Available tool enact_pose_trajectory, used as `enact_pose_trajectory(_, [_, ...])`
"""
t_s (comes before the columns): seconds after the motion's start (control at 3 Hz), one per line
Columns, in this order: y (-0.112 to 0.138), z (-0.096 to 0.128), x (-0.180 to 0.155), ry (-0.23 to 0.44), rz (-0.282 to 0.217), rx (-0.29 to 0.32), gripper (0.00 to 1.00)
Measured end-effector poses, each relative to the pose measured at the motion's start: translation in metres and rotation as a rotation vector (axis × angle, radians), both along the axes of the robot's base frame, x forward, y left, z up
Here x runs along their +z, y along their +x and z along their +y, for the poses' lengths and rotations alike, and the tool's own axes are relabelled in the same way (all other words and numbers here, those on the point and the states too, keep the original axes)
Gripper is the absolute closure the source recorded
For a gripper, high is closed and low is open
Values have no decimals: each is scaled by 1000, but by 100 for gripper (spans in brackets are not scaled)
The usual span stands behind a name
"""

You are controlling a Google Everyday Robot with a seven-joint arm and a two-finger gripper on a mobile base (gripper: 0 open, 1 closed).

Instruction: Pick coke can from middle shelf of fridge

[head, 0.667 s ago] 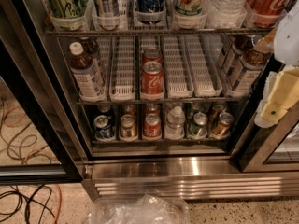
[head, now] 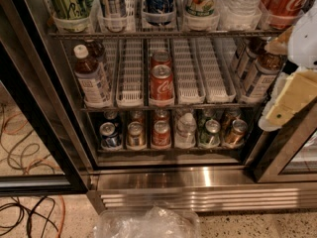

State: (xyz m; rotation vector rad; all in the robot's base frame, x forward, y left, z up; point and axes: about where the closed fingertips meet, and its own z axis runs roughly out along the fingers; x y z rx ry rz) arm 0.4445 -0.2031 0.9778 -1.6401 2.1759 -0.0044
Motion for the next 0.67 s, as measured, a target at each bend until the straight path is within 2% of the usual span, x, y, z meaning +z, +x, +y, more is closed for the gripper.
enact_pose_trajectory(0.33, [2,24,-34,217,-5,-40,0])
enact_pose_trajectory(0.67, [-9,67,-70,441,8,-79,0])
